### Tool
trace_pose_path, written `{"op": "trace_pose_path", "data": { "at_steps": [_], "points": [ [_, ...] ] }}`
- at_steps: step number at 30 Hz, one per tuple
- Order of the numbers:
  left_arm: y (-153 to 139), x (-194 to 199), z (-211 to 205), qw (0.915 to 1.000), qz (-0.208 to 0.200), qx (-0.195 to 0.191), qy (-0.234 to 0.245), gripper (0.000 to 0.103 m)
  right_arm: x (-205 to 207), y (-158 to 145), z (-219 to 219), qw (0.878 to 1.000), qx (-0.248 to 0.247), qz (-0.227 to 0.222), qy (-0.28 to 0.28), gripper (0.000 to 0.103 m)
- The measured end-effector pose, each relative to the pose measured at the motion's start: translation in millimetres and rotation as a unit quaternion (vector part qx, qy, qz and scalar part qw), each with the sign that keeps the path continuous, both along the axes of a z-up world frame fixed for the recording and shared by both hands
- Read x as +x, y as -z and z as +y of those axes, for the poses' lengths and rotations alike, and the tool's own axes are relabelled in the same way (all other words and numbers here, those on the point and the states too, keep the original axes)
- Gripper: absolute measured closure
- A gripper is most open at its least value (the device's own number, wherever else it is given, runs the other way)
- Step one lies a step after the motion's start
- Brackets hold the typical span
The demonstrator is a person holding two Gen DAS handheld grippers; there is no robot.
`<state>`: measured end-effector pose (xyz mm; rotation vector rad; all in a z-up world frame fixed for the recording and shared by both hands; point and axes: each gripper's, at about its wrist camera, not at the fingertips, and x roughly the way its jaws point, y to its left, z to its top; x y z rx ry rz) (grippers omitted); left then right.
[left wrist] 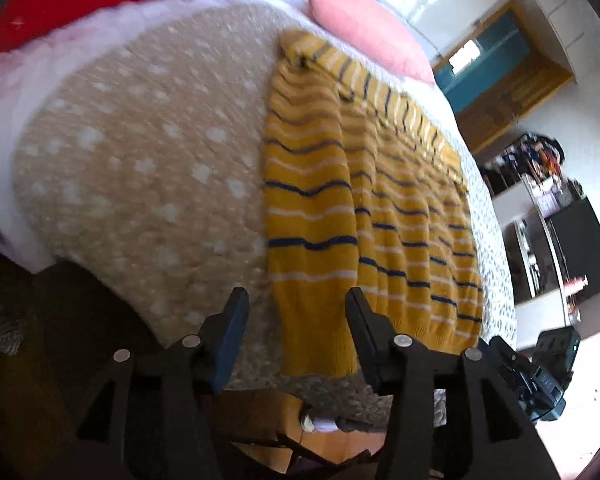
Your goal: Fold small clothes
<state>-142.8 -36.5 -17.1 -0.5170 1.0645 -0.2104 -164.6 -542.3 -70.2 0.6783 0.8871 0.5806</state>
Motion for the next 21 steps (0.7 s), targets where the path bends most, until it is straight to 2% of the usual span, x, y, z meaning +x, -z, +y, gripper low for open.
{"op": "trace_pose_path", "data": {
  "at_steps": [3, 4, 5, 7, 8, 11, 13, 16, 21],
  "points": [
    [15, 10, -18, 0.9994, 0.023, -0.007, 0.026, 0.055, 9, 4, 20, 1.0, -0.014, 0.012, -0.008, 0.052],
    [18, 11, -24, 0.999, 0.029, -0.002, 0.034, 0.08, 11, 5, 26, 1.0, -0.018, 0.014, -0.012, 0.052],
    [20, 11, -28, 0.9986, 0.035, 0.002, 0.039, 0.096, 13, 7, 30, 1.0, -0.02, 0.015, -0.015, 0.052],
    [17, 8, -25, 0.999, 0.032, -0.006, 0.031, 0.095, 16, 11, 37, 0.999, -0.016, 0.02, -0.023, 0.071],
    [10, 5, -18, 0.9995, 0.022, -0.014, 0.018, 0.095, 17, 11, 38, 0.999, -0.012, 0.021, -0.025, 0.094],
    [-16, -7, 11, 0.9987, -0.01, -0.044, -0.024, 0.095, 16, 0, 28, 0.999, 0.021, 0.004, -0.024, 0.097],
    [-34, -12, 27, 0.9964, -0.034, -0.07, -0.035, 0.095, 12, -13, 22, 0.999, 0.031, -0.014, -0.023, 0.097],
    [-49, -17, 22, 0.9967, -0.056, -0.052, -0.029, 0.095, 8, -33, 21, 0.998, 0.035, -0.042, -0.026, 0.097],
    [-47, -11, -10, 0.9984, -0.056, -0.011, -0.006, 0.095, 12, -40, 31, 0.997, 0.028, -0.055, -0.035, 0.099]
  ]
}}
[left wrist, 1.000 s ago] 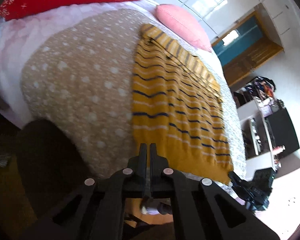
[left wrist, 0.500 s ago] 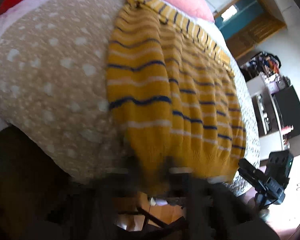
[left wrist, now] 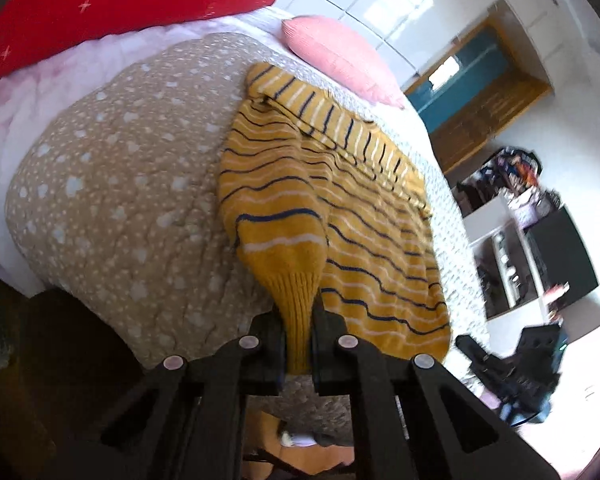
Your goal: Fold small clothes
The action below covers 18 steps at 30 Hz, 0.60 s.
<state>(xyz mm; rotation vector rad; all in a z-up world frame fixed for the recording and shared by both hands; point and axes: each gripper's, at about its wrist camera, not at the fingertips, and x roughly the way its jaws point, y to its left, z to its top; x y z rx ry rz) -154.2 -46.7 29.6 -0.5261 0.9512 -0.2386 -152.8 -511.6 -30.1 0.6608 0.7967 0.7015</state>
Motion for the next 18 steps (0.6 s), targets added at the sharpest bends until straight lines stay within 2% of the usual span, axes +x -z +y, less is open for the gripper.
{"op": "trace_pose_path", "data": {
  "at_steps": [3, 7, 10, 11, 12, 13, 14, 16, 18],
  "points": [
    [-3, 9, -8, 0.9998, -0.009, 0.018, 0.007, 0.095, 8, -6, 4, 1.0, 0.003, -0.005, 0.002, 0.099],
    [-15, 26, -3, 0.9996, -0.024, 0.013, 0.013, 0.095, 26, -26, 1, 1.0, 0.004, -0.027, 0.007, 0.099],
    [-19, 31, -7, 0.9992, -0.032, 0.019, 0.016, 0.095, 34, -31, -1, 1.0, -0.02, -0.023, 0.001, 0.096],
    [-18, 31, -8, 0.999, -0.034, 0.022, 0.017, 0.095, 35, -28, -2, 0.999, -0.031, -0.011, 0.0, 0.081],
    [-17, 30, -9, 0.9989, -0.034, 0.025, 0.019, 0.095, 33, -22, -6, 0.999, -0.041, 0.003, 0.002, 0.06],
    [-14, 29, -11, 0.9989, -0.033, 0.027, 0.021, 0.095, 30, -14, -13, 0.999, -0.049, 0.017, 0.01, 0.05],
    [-12, 28, -11, 0.9989, -0.031, 0.028, 0.023, 0.095, 26, -7, -19, 0.998, -0.054, 0.026, 0.019, 0.046],
    [-7, 26, -12, 0.999, -0.026, 0.025, 0.025, 0.095, 18, 9, -30, 0.996, -0.056, 0.052, 0.04, 0.046],
    [-4, 25, -12, 0.9992, -0.021, 0.022, 0.025, 0.095, 15, 25, -35, 0.995, -0.034, 0.08, 0.045, 0.046]
  ]
}}
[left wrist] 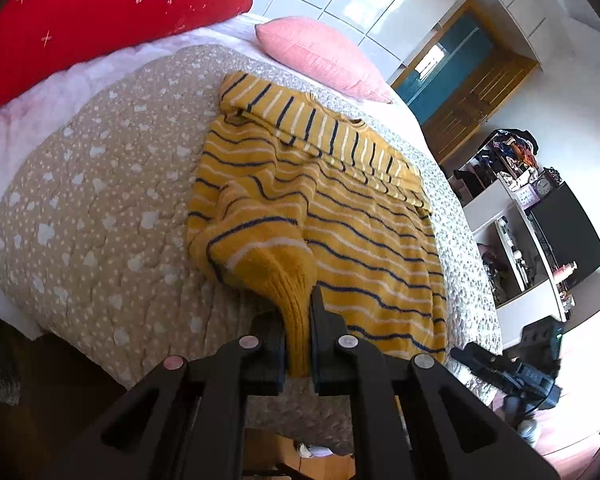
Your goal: Fold small clothes
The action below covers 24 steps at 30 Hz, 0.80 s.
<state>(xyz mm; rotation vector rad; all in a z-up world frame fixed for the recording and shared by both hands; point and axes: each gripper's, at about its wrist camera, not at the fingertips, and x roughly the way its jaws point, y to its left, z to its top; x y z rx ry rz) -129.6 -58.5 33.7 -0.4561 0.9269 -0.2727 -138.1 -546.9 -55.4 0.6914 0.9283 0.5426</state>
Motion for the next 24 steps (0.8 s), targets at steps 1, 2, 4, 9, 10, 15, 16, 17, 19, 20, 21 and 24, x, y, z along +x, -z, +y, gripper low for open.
{"op": "trace_pose_path", "data": {
  "at_steps": [1, 2, 4, 9, 10, 15, 16, 17, 19, 20, 21, 24],
  "points": [
    [1, -1, 0, 1.0, 0.001, -0.001, -0.001, 0.095, 0, 7, 2, 1.0, 0.02, 0.012, -0.003, 0.046],
    [1, -2, 0, 1.0, 0.002, -0.001, -0.001, 0.095, 0, 13, 8, 0.999, 0.035, 0.02, -0.012, 0.046],
    [1, -5, 1, 1.0, 0.003, -0.003, -0.003, 0.095, 1, 24, 29, 0.997, 0.048, 0.034, -0.04, 0.046],
    [-1, -9, 6, 0.9999, 0.003, -0.007, -0.01, 0.095, 10, 34, 58, 0.996, 0.053, 0.04, -0.054, 0.092],
    [-2, -9, 7, 0.9999, 0.001, -0.007, -0.011, 0.095, 11, 29, 57, 0.996, 0.058, 0.03, -0.054, 0.092],
    [-15, 12, 8, 0.9997, -0.015, -0.013, -0.014, 0.095, 15, -21, 45, 0.996, 0.053, -0.049, -0.046, 0.094],
    [-19, 18, 7, 0.9996, -0.02, -0.012, -0.013, 0.095, 21, -32, 43, 0.996, 0.05, -0.064, -0.046, 0.094],
    [-25, 25, 4, 0.9995, -0.028, -0.009, -0.013, 0.095, 29, -44, 42, 0.995, 0.045, -0.079, -0.047, 0.094],
    [-40, 45, -5, 0.9987, -0.05, 0.007, -0.009, 0.095, 47, -63, 41, 0.993, 0.031, -0.102, -0.045, 0.094],
    [-46, 56, -10, 0.998, -0.061, 0.016, -0.007, 0.095, 58, -73, 42, 0.992, 0.023, -0.113, -0.044, 0.094],
    [-53, 73, -17, 0.9972, -0.07, 0.024, -0.006, 0.095, 71, -83, 41, 0.991, 0.012, -0.125, -0.043, 0.094],
    [-64, 142, -30, 0.9971, -0.064, 0.04, -0.002, 0.094, 122, -105, 40, 0.99, -0.006, -0.136, -0.034, 0.094]
  ]
}}
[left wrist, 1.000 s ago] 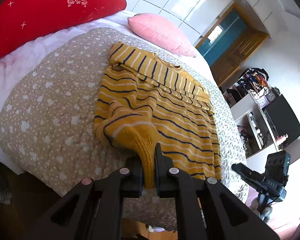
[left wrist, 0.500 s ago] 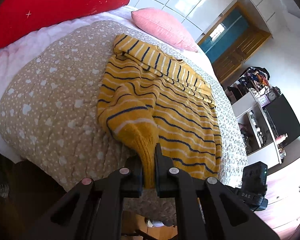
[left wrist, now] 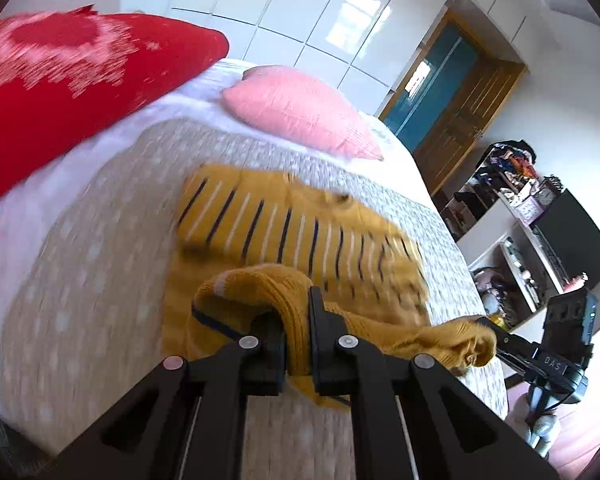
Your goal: Fold small clothes
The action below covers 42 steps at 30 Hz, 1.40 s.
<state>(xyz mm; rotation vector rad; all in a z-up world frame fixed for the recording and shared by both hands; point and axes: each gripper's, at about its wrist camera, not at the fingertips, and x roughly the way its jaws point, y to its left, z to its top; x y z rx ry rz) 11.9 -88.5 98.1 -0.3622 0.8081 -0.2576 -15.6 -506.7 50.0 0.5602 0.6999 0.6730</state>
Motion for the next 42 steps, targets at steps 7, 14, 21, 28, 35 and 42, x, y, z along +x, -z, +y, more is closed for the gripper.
{"op": "trace_pose_path", "data": {
  "at_steps": [7, 14, 21, 28, 35, 42],
  "points": [
    [35, 165, -12, 0.9943, 0.101, 0.024, -0.023, 0.09, 148, 11, 3, 0.99, -0.095, 0.055, 0.086, 0.089],
    [33, 178, 27, 0.9946, 0.088, -0.042, -0.037, 0.065, 185, 31, -12, 0.983, -0.103, 0.081, 0.129, 0.043],
    [24, 162, 49, 0.995, 0.081, 0.002, -0.057, 0.056, 145, 2, -14, 0.98, -0.149, 0.021, 0.126, 0.043],
    [41, 126, 23, 0.995, 0.065, 0.072, 0.027, 0.056, 104, 8, 34, 0.986, -0.168, -0.001, 0.025, 0.043],
    [75, 163, -7, 0.9806, 0.115, 0.159, 0.002, 0.056, 146, 47, 53, 0.96, -0.276, 0.023, 0.041, 0.043],
    [108, 192, 47, 0.9819, 0.168, 0.046, -0.076, 0.05, 202, 46, 16, 0.951, -0.276, 0.043, 0.135, 0.044]
  ]
}}
